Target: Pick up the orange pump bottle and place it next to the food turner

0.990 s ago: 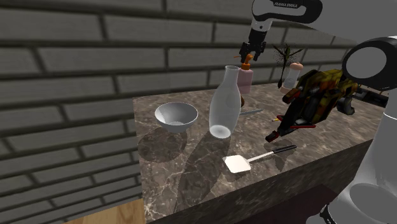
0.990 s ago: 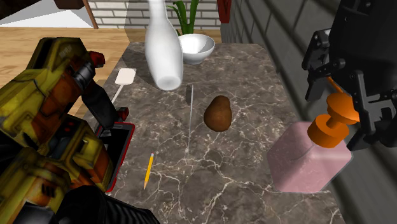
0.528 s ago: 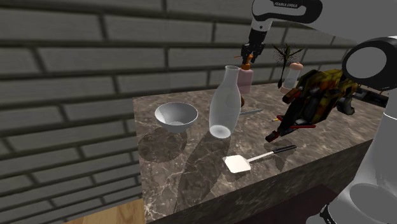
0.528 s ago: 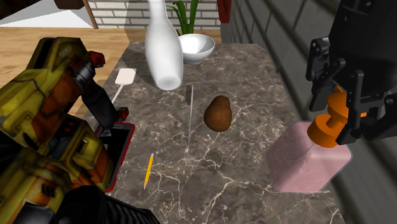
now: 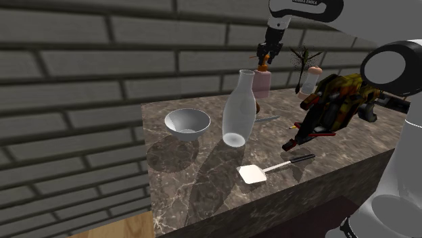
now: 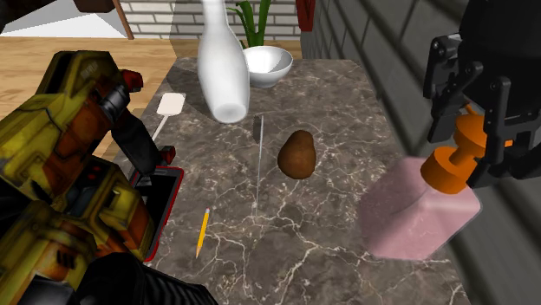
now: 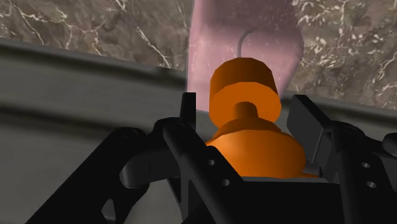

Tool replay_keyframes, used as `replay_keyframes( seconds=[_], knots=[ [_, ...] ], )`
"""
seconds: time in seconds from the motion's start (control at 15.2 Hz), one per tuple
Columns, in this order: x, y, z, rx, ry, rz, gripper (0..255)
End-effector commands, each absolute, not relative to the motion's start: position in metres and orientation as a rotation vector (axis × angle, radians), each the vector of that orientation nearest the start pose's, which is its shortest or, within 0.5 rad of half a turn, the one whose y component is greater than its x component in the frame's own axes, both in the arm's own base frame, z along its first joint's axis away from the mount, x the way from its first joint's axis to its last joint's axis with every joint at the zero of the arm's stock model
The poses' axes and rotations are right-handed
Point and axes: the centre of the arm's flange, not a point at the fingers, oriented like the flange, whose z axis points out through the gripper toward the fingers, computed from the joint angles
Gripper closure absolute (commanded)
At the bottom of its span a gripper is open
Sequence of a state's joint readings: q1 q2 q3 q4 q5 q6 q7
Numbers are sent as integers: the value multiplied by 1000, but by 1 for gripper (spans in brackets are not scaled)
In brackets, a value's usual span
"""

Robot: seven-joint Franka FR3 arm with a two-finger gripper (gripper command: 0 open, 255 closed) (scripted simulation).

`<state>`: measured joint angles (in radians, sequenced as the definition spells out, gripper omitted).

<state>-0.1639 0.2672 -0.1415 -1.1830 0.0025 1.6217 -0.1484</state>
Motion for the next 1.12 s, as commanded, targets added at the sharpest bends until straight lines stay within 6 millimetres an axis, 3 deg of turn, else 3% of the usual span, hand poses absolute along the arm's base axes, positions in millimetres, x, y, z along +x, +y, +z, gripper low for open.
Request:
replay_keyframes(
  seconds=[0.0, 0.73, 1.06],
  knots=[
    [614, -177, 666, -3195, 238, -260, 255],
    [614, -177, 723, -3195, 238, -260, 255],
    [556, -159, 749, -3195, 238, -260, 255]
  ],
)
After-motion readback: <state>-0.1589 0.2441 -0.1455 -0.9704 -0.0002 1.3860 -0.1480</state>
